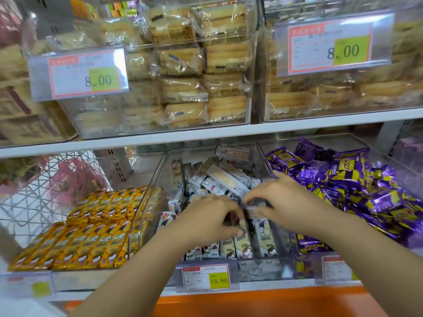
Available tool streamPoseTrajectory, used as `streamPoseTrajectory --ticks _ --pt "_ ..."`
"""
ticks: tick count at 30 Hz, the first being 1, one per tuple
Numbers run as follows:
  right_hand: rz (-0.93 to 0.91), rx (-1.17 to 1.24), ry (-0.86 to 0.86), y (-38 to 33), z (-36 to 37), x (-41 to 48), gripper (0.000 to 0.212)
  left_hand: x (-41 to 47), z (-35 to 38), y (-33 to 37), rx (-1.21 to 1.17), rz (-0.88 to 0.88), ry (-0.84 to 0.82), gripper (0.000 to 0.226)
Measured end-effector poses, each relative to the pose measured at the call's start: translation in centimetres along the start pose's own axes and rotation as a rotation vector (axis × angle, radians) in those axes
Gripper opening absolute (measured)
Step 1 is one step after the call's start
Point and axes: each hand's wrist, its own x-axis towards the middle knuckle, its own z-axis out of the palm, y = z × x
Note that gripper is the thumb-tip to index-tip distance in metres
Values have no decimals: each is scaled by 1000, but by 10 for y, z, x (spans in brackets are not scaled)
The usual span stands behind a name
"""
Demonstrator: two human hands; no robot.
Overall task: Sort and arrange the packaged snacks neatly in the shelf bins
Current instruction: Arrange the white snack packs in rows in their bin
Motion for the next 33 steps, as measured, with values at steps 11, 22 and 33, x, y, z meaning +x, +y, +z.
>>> streamPoseTrajectory --ticks 11,22,33 --pt "95 136 116 14 -12 -14 27 19 9 17 348 18 -244 46" --pt "112 165 144 20 -12 -14 25 46 13 32 245 76 47 45" --pt "124 166 104 19 -16 -18 28 5 -6 -5 -448 26 113 14"
